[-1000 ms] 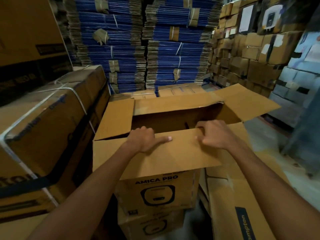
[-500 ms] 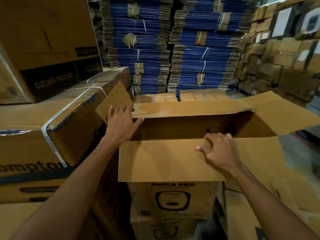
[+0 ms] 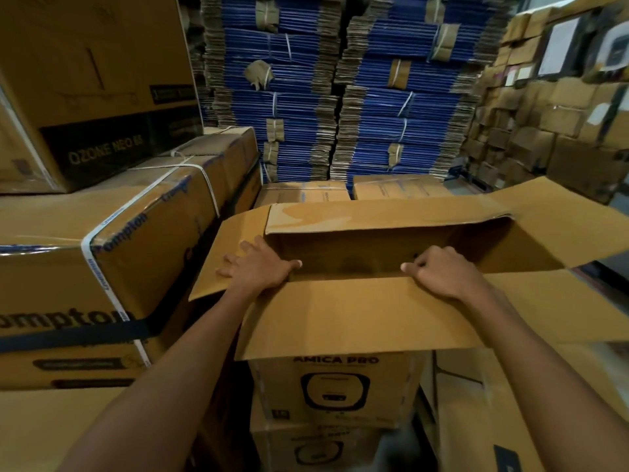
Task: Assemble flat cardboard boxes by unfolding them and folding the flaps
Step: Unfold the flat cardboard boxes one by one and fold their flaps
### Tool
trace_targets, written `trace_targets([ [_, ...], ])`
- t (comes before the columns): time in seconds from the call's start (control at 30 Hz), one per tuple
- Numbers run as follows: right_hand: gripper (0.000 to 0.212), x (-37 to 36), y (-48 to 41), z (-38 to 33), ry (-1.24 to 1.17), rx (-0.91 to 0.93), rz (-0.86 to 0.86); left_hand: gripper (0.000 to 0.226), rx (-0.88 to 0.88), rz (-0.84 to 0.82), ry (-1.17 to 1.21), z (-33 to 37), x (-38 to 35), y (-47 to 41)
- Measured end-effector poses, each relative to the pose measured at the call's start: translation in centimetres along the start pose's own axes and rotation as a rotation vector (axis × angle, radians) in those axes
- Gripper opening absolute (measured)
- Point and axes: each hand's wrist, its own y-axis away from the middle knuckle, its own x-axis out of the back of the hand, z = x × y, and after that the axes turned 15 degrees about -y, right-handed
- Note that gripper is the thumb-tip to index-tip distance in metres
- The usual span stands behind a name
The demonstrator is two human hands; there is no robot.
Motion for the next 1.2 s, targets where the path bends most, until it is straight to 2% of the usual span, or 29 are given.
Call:
trace_targets([
  [0.1,0.026,-0.9,-2.3,-1.6,-0.055,0.008,-0.062,0.107,0.013,0.073,0.025,0.6,-1.1,0.1],
  [0.13,0.032,-1.2,-3.1,-2.2,-0.056,0.000,-0.074,0.105,0.009,0.090,0.035,0.5,-1.3,0.1],
  [0.23,0.068,-2.7,-5.2,-3.3,-0.055,-0.036,-0.112,0.100,-0.014,0.114,0.065,-0.2,-1.9,0.4],
  [0.27,0.071,-3.1,-5.7,-3.6,-0.055,-0.017,-0.094,0.099,-0.025,0.122,0.073,-0.3,-2.0,0.6],
  [0.33,0.067,-3.4,-6.7,-4.1,-0.022,0.115,0.075,0.098,-0.044,0.144,0.071,-0.5,-2.3,1.1],
  [0.43,0.066,-2.8,-8.2,-5.4,0.020,0.340,0.448,0.101,-0.051,0.170,0.057,-0.7,-2.8,1.8],
  [0.53,0.073,-1.5,-10.9,-6.9,0.100,0.397,0.544,0.103,-0.049,0.203,0.040,-1.1,-3.4,2.5],
  [0.63,0.087,-1.0,-13.4,-7.9,0.246,0.350,0.452,0.106,-0.050,0.217,0.056,-1.5,-4.0,3.0],
  [0.73,0.096,-1.5,-15.5,-8.0,0.289,0.275,0.341,0.107,-0.044,0.234,0.082,-1.7,-4.4,3.3],
  [0.93,0.076,-2.5,-17.6,-7.3,0.326,0.200,0.148,0.105,-0.043,0.219,0.111,-1.7,-4.1,3.1],
  [1.2,0.083,-2.1,-18.6,-5.9,0.341,0.029,-0.169,0.095,-0.039,0.163,0.091,-0.7,-2.7,0.5],
])
